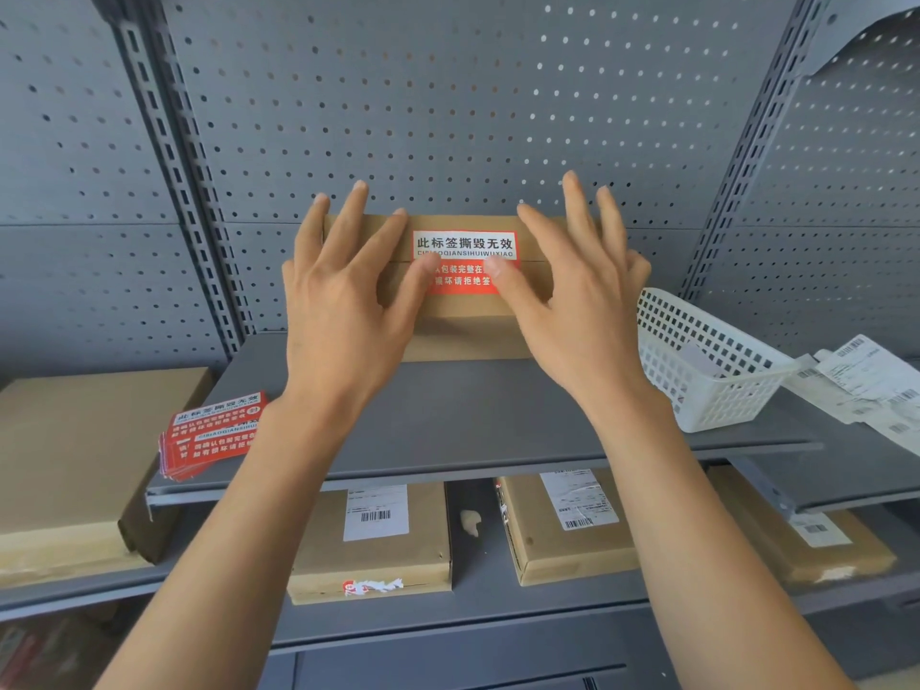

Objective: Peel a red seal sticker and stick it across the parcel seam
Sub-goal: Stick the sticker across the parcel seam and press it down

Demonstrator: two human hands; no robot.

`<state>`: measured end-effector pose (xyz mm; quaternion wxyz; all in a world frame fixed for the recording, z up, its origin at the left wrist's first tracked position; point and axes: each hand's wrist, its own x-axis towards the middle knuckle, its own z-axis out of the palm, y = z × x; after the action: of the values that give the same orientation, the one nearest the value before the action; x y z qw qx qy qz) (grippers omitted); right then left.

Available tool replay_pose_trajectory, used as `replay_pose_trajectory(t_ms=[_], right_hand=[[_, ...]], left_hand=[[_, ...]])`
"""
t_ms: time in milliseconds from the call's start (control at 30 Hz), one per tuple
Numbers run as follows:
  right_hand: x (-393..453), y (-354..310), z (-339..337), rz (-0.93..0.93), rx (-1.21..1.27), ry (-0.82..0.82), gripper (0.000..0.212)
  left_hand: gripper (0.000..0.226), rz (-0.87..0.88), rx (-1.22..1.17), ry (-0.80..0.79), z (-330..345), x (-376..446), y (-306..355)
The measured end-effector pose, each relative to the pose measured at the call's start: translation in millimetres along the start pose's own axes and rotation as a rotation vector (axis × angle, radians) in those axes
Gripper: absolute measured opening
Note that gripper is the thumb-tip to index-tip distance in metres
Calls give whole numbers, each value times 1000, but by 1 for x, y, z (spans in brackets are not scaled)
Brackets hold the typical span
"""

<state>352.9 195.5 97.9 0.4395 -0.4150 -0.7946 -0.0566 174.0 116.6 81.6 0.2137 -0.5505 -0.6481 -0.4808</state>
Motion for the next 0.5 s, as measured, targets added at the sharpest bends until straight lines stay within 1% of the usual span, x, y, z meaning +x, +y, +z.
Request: replay_pose_trajectory(t_ms=[100, 200, 300, 500], right_hand=[[0, -1, 1, -12, -48, -28, 75], [1, -1, 2, -14, -55, -37, 79], [1, 2, 1, -26, -14, -38, 73], [2, 16, -2, -54, 116, -63, 50]], left_hand=[[67, 34, 39, 17, 3, 1, -1], [75, 53, 58, 19, 5, 2, -5], [72, 66, 40, 11, 5, 2, -7], [58, 115, -4, -27, -1, 3, -17]])
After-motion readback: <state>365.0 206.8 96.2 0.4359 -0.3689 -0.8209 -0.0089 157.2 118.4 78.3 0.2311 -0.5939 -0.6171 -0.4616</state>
